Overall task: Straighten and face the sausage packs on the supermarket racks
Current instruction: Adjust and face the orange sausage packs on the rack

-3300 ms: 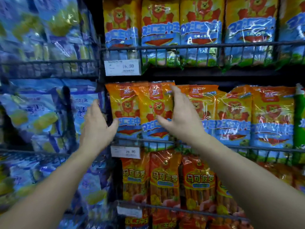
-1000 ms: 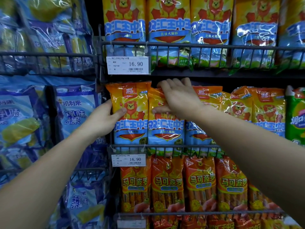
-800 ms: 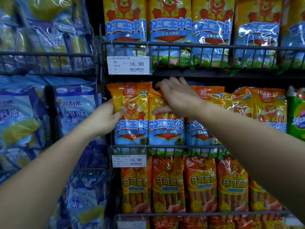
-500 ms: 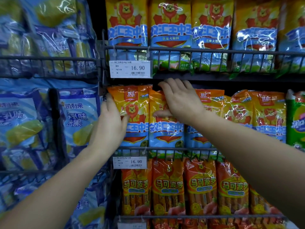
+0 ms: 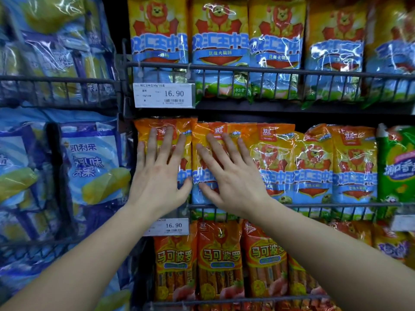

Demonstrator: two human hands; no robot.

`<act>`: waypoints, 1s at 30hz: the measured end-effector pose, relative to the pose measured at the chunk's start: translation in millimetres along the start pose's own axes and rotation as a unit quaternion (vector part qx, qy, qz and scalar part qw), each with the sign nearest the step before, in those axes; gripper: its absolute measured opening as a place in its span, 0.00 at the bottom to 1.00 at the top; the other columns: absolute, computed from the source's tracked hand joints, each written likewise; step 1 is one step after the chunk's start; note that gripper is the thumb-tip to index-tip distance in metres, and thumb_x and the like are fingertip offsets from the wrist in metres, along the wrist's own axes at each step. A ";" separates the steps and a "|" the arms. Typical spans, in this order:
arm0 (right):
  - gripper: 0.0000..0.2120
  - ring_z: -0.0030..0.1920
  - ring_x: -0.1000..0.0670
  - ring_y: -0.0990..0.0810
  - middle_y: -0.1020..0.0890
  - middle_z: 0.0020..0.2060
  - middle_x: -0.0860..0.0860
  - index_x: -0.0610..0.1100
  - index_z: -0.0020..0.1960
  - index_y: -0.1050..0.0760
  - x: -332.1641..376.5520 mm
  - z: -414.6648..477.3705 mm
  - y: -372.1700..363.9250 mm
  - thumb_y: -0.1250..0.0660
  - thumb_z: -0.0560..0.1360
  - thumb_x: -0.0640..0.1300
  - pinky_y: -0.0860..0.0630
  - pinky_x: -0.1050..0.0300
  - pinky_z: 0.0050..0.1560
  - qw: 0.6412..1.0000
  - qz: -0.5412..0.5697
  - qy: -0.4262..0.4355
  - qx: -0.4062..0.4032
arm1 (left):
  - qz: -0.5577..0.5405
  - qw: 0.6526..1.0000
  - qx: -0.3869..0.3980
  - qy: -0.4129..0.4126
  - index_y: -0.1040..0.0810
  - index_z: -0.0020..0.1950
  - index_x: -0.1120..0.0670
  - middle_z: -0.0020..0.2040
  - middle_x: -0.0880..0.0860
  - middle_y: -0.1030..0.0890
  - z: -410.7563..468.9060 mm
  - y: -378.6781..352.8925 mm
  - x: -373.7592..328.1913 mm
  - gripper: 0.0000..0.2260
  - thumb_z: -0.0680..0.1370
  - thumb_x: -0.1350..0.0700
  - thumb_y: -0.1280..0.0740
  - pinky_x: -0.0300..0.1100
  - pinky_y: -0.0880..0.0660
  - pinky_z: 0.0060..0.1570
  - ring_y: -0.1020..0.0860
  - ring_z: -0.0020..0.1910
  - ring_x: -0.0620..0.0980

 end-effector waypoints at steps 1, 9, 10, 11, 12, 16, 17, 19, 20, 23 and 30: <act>0.37 0.79 0.39 0.53 0.47 0.80 0.46 0.50 0.81 0.50 0.1 1.3 -2.3 0.47 0.78 0.66 0.51 0.36 0.76 1.000 0.000 0.000 0.008 | -0.005 1.000 0.000 -0.004 0.54 0.81 0.48 0.81 0.54 0.54 1.4 -0.8 2.0 0.39 0.73 0.37 0.46 0.63 0.56 0.75 0.60 0.79 0.60; 0.40 0.80 0.40 0.53 0.48 0.80 0.49 0.52 0.81 0.52 -3.6 5.3 -4.0 0.48 0.76 0.70 0.51 0.37 0.77 1.000 0.016 0.013 0.022 | -0.029 0.999 0.018 -0.029 0.60 0.79 0.40 0.81 0.50 0.58 8.9 -4.7 12.7 0.41 0.70 0.33 0.45 0.66 0.57 0.74 0.65 0.78 0.58; 0.40 0.80 0.41 0.54 0.49 0.80 0.49 0.52 0.81 0.53 -4.1 4.9 -4.0 0.48 0.76 0.70 0.52 0.38 0.77 0.999 0.016 0.015 0.024 | -0.035 0.999 0.021 -0.031 0.61 0.79 0.40 0.81 0.50 0.59 8.7 -4.8 13.0 0.42 0.70 0.32 0.45 0.66 0.57 0.74 0.66 0.78 0.58; 0.41 0.80 0.41 0.55 0.50 0.80 0.49 0.52 0.81 0.54 -4.2 4.3 -3.8 0.48 0.76 0.71 0.53 0.38 0.77 0.999 0.016 0.018 0.027 | -0.040 0.998 0.022 -0.032 0.61 0.79 0.40 0.81 0.49 0.60 8.3 -4.2 13.0 0.42 0.70 0.32 0.45 0.66 0.58 0.74 0.67 0.77 0.57; 0.41 0.80 0.41 0.56 0.50 0.81 0.49 0.52 0.81 0.55 -4.0 3.6 -3.5 0.49 0.76 0.71 0.54 0.38 0.77 0.999 0.016 0.021 0.030 | -0.043 0.998 0.022 -0.032 0.61 0.79 0.40 0.81 0.49 0.60 7.6 -3.6 12.9 0.42 0.70 0.32 0.45 0.66 0.59 0.74 0.68 0.77 0.57; 0.42 0.79 0.40 0.60 0.55 0.81 0.48 0.52 0.81 0.61 -3.5 1.4 -1.6 0.50 0.76 0.71 0.57 0.37 0.77 0.998 0.004 0.029 0.059 | -0.048 0.998 0.023 -0.030 0.63 0.79 0.41 0.80 0.50 0.63 1.8 -0.3 10.0 0.41 0.71 0.32 0.47 0.66 0.61 0.73 0.69 0.77 0.58; 0.42 0.79 0.40 0.61 0.56 0.80 0.48 0.52 0.81 0.62 -3.3 1.3 -0.5 0.49 0.75 0.70 0.58 0.38 0.77 0.997 0.002 0.030 0.067 | -0.047 0.998 0.022 -0.031 0.63 0.79 0.41 0.80 0.50 0.64 -1.2 0.4 8.8 0.41 0.71 0.32 0.47 0.65 0.61 0.73 0.69 0.77 0.58; 0.43 0.79 0.41 0.61 0.57 0.80 0.48 0.53 0.80 0.62 -4.3 1.3 1.4 0.46 0.75 0.69 0.59 0.38 0.77 0.997 0.004 0.029 0.075 | -0.046 0.998 0.016 -0.031 0.60 0.80 0.43 0.80 0.50 0.64 -8.4 1.2 6.7 0.41 0.72 0.34 0.46 0.65 0.60 0.74 0.67 0.77 0.58; 0.42 0.79 0.41 0.61 0.57 0.80 0.49 0.53 0.81 0.61 -4.9 0.9 2.6 0.45 0.75 0.68 0.58 0.38 0.77 0.997 0.005 0.027 0.076 | -0.050 0.998 0.012 -0.032 0.58 0.80 0.44 0.80 0.50 0.63 -12.1 1.9 5.4 0.41 0.71 0.34 0.46 0.65 0.59 0.74 0.66 0.78 0.58; 0.40 0.80 0.42 0.58 0.54 0.81 0.48 0.54 0.81 0.55 -5.1 -3.1 6.2 0.42 0.75 0.66 0.56 0.37 0.77 0.997 0.006 0.023 0.073 | -0.063 0.997 0.016 -0.036 0.52 0.81 0.46 0.81 0.50 0.61 -21.8 0.6 2.1 0.39 0.72 0.35 0.46 0.64 0.58 0.75 0.64 0.78 0.58; 0.31 0.78 0.43 0.43 0.38 0.77 0.46 0.49 0.76 0.35 0.1 -32.0 19.4 0.38 0.75 0.57 0.44 0.36 0.75 0.998 0.045 -0.009 0.030 | -0.077 0.995 0.020 -0.061 0.42 0.79 0.48 0.80 0.55 0.49 -42.9 1.2 -14.3 0.35 0.73 0.38 0.41 0.64 0.51 0.75 0.56 0.79 0.60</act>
Point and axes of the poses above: each hand's wrist, its own z-axis towards the middle knuckle, its own y-axis out of the back of the hand, x = y × z, the point moved 6 cm from there along z, towards the middle knuckle
